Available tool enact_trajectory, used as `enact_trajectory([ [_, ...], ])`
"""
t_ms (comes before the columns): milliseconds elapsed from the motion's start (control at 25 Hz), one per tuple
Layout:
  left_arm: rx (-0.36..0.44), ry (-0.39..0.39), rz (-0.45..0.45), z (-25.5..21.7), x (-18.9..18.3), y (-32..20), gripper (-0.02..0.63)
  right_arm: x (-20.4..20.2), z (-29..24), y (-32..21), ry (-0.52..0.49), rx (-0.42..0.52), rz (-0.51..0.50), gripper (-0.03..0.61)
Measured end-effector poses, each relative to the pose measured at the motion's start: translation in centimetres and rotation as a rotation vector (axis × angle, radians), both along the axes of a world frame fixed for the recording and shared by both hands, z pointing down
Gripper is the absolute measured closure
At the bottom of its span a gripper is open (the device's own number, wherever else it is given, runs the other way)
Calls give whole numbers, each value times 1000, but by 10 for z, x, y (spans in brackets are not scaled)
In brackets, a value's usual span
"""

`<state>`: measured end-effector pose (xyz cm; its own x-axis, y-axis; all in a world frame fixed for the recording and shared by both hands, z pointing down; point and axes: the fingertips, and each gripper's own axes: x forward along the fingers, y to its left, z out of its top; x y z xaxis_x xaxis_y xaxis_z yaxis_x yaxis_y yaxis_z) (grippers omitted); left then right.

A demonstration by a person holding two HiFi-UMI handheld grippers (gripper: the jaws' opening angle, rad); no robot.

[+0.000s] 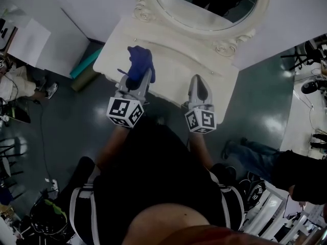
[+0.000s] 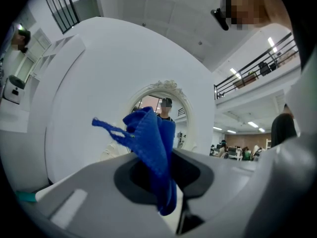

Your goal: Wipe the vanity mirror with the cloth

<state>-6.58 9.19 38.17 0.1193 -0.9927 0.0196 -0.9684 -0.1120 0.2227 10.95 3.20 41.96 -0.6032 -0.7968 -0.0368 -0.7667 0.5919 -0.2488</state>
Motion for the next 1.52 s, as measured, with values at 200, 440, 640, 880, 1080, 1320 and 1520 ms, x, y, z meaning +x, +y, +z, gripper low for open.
enact_trajectory([
  [200,36,-15,3,-17,-13,-26,545,-14,2,-15,0,-13,0,578],
  [440,62,-24,26,-24,-41,-71,546,-38,-5,-46,7,6,31,578],
  [640,87,-37,34,-31,-75,-113,546,-74,-8,-84,35,20,65,578],
  [880,109,-28,98,-48,-118,-170,546,-121,-12,-121,50,10,119,578],
  [1080,118,-18,147,-52,-128,-210,546,-132,-12,-143,52,3,162,578],
  [1320,105,6,150,-55,-127,-248,546,-129,-15,-174,47,5,170,578],
  [1520,115,15,118,-68,-123,-280,546,-122,-19,-196,53,10,154,578],
])
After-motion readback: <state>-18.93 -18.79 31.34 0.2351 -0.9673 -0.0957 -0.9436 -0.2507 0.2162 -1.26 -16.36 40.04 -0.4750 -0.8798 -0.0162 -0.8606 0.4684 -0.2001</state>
